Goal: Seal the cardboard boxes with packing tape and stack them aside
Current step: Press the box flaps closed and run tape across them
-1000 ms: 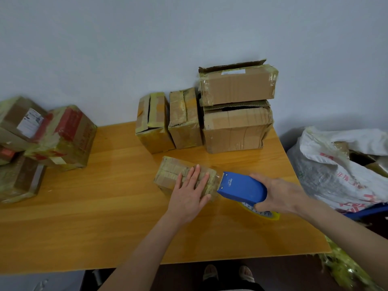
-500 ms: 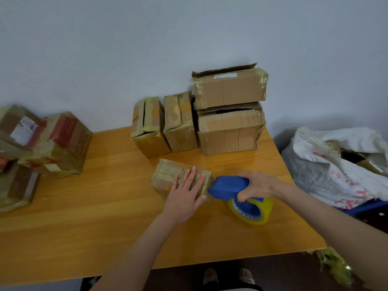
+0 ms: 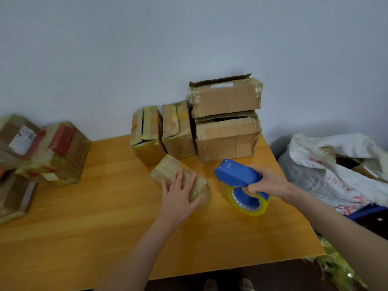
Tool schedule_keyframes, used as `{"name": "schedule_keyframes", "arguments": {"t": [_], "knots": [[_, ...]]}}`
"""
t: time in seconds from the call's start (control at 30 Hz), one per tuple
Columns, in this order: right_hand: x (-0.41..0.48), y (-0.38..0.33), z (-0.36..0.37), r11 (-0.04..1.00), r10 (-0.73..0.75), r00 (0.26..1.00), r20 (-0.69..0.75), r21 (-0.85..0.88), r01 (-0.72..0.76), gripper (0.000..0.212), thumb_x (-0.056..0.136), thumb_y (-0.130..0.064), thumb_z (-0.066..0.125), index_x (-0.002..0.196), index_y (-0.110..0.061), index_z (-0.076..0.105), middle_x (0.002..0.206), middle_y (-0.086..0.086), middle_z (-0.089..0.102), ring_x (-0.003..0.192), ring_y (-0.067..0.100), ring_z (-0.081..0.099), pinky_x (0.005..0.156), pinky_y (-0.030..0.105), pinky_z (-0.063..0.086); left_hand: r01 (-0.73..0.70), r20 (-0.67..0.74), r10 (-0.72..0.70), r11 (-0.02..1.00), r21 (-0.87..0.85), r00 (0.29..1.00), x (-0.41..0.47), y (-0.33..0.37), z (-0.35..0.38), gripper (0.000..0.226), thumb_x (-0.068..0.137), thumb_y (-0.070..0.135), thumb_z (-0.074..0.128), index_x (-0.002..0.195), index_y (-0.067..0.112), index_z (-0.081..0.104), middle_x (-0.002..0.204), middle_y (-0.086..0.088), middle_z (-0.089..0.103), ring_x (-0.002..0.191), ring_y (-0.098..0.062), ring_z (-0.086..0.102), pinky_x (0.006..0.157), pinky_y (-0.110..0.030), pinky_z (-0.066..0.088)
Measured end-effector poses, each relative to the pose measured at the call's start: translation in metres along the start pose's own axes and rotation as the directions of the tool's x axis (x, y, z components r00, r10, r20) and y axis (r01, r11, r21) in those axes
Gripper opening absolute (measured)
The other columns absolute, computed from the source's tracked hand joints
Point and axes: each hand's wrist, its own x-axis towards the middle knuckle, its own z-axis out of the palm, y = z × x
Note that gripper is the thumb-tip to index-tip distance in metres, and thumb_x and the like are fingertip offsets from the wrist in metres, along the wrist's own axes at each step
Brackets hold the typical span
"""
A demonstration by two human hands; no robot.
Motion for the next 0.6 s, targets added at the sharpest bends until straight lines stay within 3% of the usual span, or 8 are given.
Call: {"name": "schedule_keyframes", "arguments": {"t": [0.07, 0.13, 0.2, 0.27, 0.37, 0.6], "knots": [[0.001, -0.004, 0.001, 0.992, 0.004, 1.000, 0.007, 0.125, -0.005, 0.065, 0.055, -0.022, 0.070, 0.118, -0.035, 0.059, 0.107, -0.002, 0.064, 0.096, 0.017, 0.064, 0.076, 0.028, 0.051, 0.148, 0.013, -0.147, 0.989, -0.032, 0.989, 0.004, 0.008, 0.001, 0.079, 0.087, 0.074, 0.019, 0.152, 0.035, -0.003, 0.159, -0.013, -0.011, 0.147, -0.030, -0.010, 0.115, -0.050, -0.008], [0.005, -0.006, 0.001, 0.972, 0.011, 0.999, 0.031, 0.232, -0.018, 0.067, 0.055, -0.022, 0.073, 0.120, -0.035, 0.060, 0.110, -0.001, 0.067, 0.098, 0.019, 0.066, 0.082, 0.032, 0.052, 0.174, 0.029, -0.174, 0.985, -0.007, 0.984, 0.005, 0.010, -0.001, 0.076, 0.092, 0.067, 0.026, 0.153, 0.033, -0.005, 0.158, -0.020, -0.010, 0.147, -0.035, -0.009, 0.117, -0.050, -0.004], [0.009, -0.006, -0.002, 0.943, 0.015, 0.998, 0.058, 0.330, -0.033, 0.069, 0.055, -0.021, 0.075, 0.122, -0.032, 0.061, 0.105, 0.000, 0.069, 0.094, 0.022, 0.067, 0.081, 0.037, 0.053, 0.088, 0.023, -0.089, 0.996, 0.027, 0.996, 0.003, 0.006, -0.001, 0.075, 0.094, 0.063, 0.030, 0.153, 0.032, -0.005, 0.158, -0.019, -0.013, 0.147, -0.036, -0.009, 0.117, -0.047, -0.005], [0.012, -0.007, -0.003, 0.911, 0.008, 0.996, 0.086, 0.410, -0.043, 0.066, 0.057, -0.015, 0.072, 0.122, -0.026, 0.063, 0.096, 0.003, 0.067, 0.080, 0.020, 0.063, 0.070, 0.036, 0.048, -0.072, 0.036, 0.071, 0.997, 0.041, 0.997, 0.001, 0.002, -0.002, 0.074, 0.094, 0.058, 0.036, 0.152, 0.032, -0.003, 0.154, -0.013, -0.021, 0.147, -0.033, -0.010, 0.117, -0.041, -0.010], [0.015, -0.010, -0.005, 0.870, -0.015, 0.990, 0.143, 0.490, -0.057, 0.063, 0.062, -0.010, 0.067, 0.123, -0.024, 0.063, 0.095, 0.004, 0.064, 0.074, 0.018, 0.057, 0.068, 0.036, 0.043, -0.260, 0.121, 0.256, 0.965, 0.025, 0.959, 0.008, -0.001, -0.009, 0.077, 0.093, 0.050, 0.048, 0.152, 0.035, 0.000, 0.157, -0.010, -0.020, 0.147, -0.027, -0.014, 0.114, -0.034, -0.015], [0.022, -0.010, -0.014, 0.865, -0.037, 0.978, 0.206, 0.497, -0.072, 0.074, 0.057, -0.015, 0.073, 0.130, -0.025, 0.059, 0.107, 0.008, 0.061, 0.080, 0.021, 0.055, 0.067, 0.034, 0.045, -0.344, 0.161, 0.345, 0.938, -0.037, 0.925, 0.033, -0.014, -0.021, 0.085, 0.088, 0.038, 0.061, 0.152, 0.034, 0.007, 0.160, -0.007, -0.013, 0.147, -0.023, -0.012, 0.118, -0.035, -0.008]]}}
